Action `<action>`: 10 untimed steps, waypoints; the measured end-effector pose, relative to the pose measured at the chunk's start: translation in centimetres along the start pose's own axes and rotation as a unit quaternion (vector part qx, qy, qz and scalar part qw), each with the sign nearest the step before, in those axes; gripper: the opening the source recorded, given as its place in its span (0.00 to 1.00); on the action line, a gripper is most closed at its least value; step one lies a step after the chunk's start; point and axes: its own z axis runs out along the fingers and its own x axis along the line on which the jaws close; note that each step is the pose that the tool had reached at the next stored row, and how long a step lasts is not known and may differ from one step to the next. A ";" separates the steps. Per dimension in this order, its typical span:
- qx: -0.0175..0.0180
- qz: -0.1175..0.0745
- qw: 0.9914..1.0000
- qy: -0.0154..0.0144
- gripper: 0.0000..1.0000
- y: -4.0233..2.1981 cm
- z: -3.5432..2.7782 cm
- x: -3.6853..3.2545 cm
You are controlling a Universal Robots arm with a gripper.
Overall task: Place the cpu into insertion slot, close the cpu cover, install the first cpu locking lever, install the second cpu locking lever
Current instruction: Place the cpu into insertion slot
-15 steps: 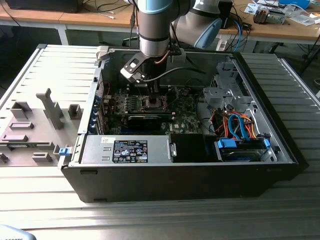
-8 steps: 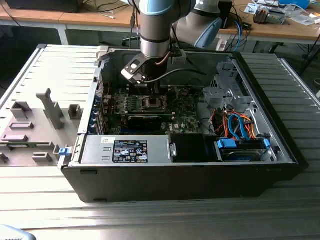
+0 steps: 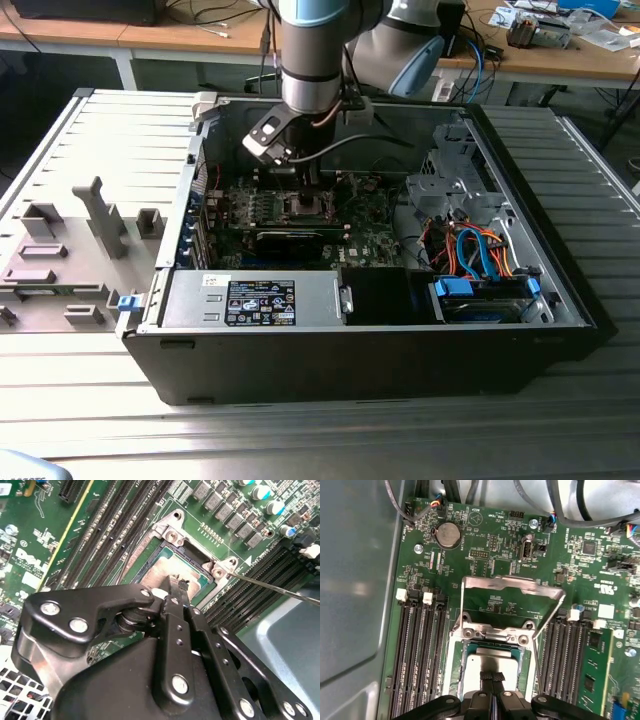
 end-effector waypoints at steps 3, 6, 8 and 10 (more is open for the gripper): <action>0.000 0.000 1.000 0.000 0.11 0.00 -0.61 -0.03; 0.000 0.000 1.000 0.000 0.11 0.00 -1.10 -0.05; 0.000 0.000 1.000 0.000 0.11 0.01 -1.43 -0.06; 0.000 0.000 1.000 0.000 0.11 0.01 -1.75 -0.08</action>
